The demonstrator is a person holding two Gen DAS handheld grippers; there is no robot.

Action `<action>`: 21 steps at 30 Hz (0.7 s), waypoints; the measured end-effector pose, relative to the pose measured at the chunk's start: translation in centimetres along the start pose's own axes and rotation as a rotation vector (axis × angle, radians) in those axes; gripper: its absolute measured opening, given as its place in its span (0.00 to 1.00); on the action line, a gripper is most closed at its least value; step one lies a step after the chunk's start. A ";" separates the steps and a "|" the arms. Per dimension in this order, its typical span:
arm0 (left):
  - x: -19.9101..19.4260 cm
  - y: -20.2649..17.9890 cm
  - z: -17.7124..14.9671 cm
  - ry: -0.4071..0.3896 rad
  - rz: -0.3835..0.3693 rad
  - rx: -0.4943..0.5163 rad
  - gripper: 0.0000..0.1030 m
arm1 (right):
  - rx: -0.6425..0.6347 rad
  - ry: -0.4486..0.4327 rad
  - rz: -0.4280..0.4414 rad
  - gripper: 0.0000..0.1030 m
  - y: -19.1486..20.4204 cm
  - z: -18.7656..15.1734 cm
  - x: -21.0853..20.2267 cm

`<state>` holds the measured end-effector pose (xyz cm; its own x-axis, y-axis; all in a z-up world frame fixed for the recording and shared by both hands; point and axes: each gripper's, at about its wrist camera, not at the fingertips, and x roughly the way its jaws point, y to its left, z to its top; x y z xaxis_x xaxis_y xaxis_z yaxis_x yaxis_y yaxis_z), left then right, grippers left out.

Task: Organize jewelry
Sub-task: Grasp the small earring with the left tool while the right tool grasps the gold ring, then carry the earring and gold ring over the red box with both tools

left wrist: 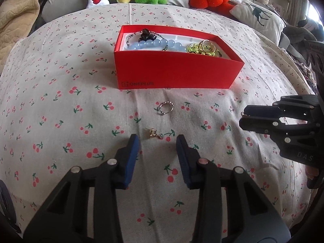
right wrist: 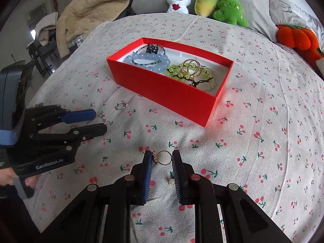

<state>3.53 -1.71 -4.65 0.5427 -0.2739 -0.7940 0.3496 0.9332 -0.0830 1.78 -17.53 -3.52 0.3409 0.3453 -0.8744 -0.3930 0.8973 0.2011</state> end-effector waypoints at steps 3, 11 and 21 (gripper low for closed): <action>0.2 -0.1 0.1 -0.001 0.008 0.004 0.35 | 0.004 0.006 -0.004 0.20 -0.2 0.0 0.1; 0.5 0.2 0.3 -0.004 0.032 -0.029 0.12 | 0.020 0.007 -0.016 0.20 -0.5 0.1 0.1; 0.0 0.8 0.5 -0.005 0.018 -0.068 0.07 | 0.036 -0.006 -0.023 0.20 -0.4 0.3 -0.4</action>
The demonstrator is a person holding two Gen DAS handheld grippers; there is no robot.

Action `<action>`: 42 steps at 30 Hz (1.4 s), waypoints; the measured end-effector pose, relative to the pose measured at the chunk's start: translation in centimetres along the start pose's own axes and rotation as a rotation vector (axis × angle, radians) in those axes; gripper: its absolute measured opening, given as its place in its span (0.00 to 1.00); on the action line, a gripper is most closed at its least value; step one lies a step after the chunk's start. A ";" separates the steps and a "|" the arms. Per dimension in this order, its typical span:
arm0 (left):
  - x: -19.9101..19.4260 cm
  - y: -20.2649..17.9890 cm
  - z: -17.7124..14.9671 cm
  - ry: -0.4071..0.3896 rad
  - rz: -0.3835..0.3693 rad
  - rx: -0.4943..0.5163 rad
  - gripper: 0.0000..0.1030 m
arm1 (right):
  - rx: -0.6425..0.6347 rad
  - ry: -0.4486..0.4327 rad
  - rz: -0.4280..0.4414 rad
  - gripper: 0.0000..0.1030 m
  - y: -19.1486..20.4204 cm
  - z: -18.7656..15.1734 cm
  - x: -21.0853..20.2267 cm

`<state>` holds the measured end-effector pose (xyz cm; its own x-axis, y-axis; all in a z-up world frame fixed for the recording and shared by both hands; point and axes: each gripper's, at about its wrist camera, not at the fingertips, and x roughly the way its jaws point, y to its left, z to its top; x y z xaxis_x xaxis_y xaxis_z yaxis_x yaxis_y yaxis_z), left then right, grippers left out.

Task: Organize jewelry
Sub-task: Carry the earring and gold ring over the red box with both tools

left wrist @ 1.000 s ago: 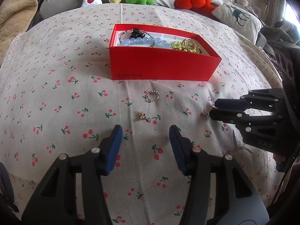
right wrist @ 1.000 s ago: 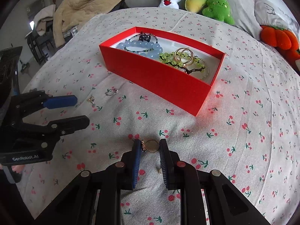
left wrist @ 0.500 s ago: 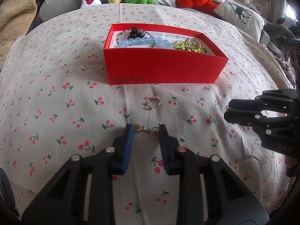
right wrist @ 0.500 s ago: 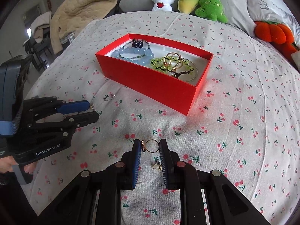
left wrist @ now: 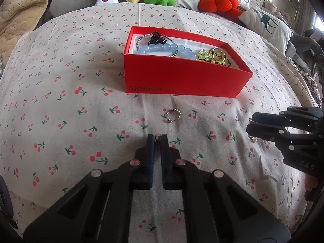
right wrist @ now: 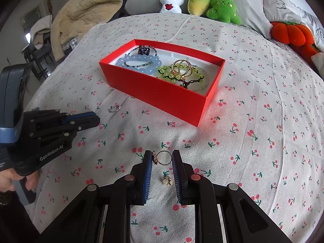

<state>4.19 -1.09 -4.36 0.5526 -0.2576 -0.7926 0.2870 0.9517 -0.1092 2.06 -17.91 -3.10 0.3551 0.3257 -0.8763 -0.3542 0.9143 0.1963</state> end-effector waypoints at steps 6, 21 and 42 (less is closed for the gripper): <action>-0.6 0.7 0.3 0.001 -0.011 -0.031 0.07 | 0.025 -0.022 0.008 0.20 -0.3 0.6 -0.9; -3.7 0.3 4.3 -0.071 -0.042 -0.029 0.07 | 0.069 -0.108 0.022 0.20 0.1 3.6 -3.6; 0.7 -0.4 9.6 -0.081 -0.098 -0.036 0.07 | 0.248 -0.145 0.005 0.20 -3.8 7.3 -2.3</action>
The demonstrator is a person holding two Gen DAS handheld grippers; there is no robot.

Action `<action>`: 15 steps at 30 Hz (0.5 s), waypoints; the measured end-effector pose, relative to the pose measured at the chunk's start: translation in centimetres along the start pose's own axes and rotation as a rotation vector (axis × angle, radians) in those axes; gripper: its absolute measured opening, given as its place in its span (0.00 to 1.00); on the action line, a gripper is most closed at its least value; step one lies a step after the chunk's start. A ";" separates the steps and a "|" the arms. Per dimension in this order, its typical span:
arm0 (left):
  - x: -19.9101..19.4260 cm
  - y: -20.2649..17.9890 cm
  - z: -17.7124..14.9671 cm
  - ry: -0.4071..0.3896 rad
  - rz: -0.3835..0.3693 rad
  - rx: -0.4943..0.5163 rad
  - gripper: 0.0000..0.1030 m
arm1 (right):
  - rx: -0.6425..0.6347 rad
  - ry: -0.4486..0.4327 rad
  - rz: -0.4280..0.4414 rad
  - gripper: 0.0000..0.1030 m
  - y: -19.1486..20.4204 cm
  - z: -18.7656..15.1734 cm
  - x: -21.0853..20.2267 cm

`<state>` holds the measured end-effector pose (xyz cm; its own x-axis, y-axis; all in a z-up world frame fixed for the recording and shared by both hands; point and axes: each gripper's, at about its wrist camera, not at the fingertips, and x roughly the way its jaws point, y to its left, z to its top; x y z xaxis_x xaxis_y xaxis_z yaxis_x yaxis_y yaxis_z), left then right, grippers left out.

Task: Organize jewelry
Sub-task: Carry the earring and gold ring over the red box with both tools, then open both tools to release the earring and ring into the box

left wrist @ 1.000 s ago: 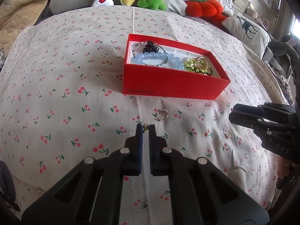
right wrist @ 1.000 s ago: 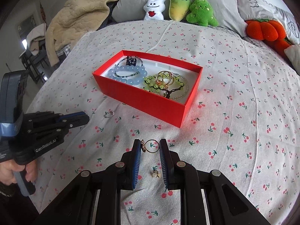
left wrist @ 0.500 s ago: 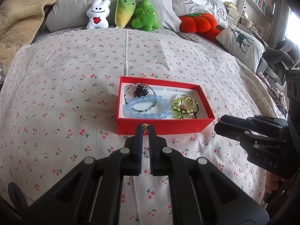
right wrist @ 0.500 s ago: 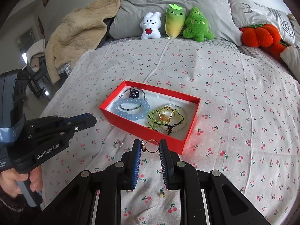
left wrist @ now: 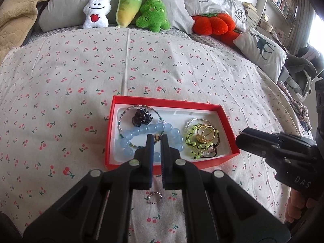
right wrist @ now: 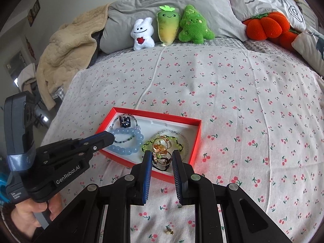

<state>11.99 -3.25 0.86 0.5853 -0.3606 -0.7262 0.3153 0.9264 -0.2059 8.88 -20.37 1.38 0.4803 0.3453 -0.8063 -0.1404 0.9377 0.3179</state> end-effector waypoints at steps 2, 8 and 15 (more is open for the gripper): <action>0.3 0.2 -0.1 0.006 -0.001 -0.017 0.08 | 0.010 0.005 -0.003 0.20 -0.4 0.1 0.2; -0.8 0.3 -0.1 -0.008 0.009 -0.032 0.34 | 0.022 0.009 -0.023 0.20 -1.3 0.4 0.6; -3.0 1.4 -0.6 0.015 0.106 -0.028 0.52 | 0.032 0.015 -0.027 0.20 -0.9 1.4 2.0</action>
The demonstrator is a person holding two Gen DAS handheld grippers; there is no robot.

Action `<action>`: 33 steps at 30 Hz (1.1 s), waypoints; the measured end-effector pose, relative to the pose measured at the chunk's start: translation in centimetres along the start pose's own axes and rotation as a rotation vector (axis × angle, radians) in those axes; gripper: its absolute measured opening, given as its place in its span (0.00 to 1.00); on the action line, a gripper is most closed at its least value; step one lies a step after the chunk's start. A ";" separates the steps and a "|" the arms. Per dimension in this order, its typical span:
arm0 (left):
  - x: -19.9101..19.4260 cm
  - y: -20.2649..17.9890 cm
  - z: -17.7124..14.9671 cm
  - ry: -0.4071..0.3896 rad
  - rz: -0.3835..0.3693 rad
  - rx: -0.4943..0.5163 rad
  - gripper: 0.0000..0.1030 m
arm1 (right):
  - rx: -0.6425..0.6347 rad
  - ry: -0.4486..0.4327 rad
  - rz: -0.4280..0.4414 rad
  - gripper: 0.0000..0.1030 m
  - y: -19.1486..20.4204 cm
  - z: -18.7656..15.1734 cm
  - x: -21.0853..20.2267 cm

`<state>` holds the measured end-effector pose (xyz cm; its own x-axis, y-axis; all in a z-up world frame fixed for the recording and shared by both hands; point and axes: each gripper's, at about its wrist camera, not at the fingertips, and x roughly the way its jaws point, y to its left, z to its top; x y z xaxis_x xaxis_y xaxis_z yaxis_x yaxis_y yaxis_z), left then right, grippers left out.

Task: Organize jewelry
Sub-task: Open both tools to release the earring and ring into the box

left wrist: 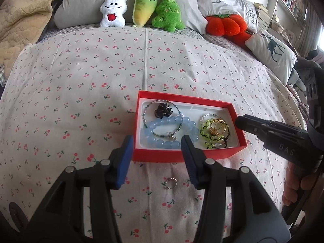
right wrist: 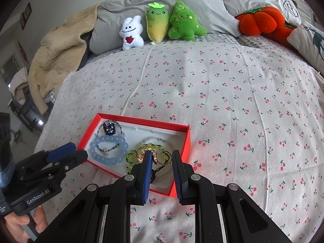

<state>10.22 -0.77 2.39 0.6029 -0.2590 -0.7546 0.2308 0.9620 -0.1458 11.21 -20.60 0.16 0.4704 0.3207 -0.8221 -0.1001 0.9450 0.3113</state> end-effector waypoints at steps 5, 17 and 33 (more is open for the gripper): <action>-0.1 1.4 -1.0 0.070 0.070 -0.004 0.63 | -0.002 0.017 0.004 0.20 1.5 0.9 1.8; 1.3 2.5 -3.3 0.216 0.081 0.017 0.64 | 0.000 0.038 -0.011 0.20 3.8 2.0 4.7; 0.9 1.7 -4.3 0.235 0.088 0.081 0.70 | 0.002 0.007 0.008 0.62 3.8 0.7 1.5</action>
<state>7.89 0.98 -1.31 0.4320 -0.1382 -0.8912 0.2511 0.9675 -0.0283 12.21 -16.58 0.43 0.4630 0.3289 -0.8231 -0.1020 0.9422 0.3191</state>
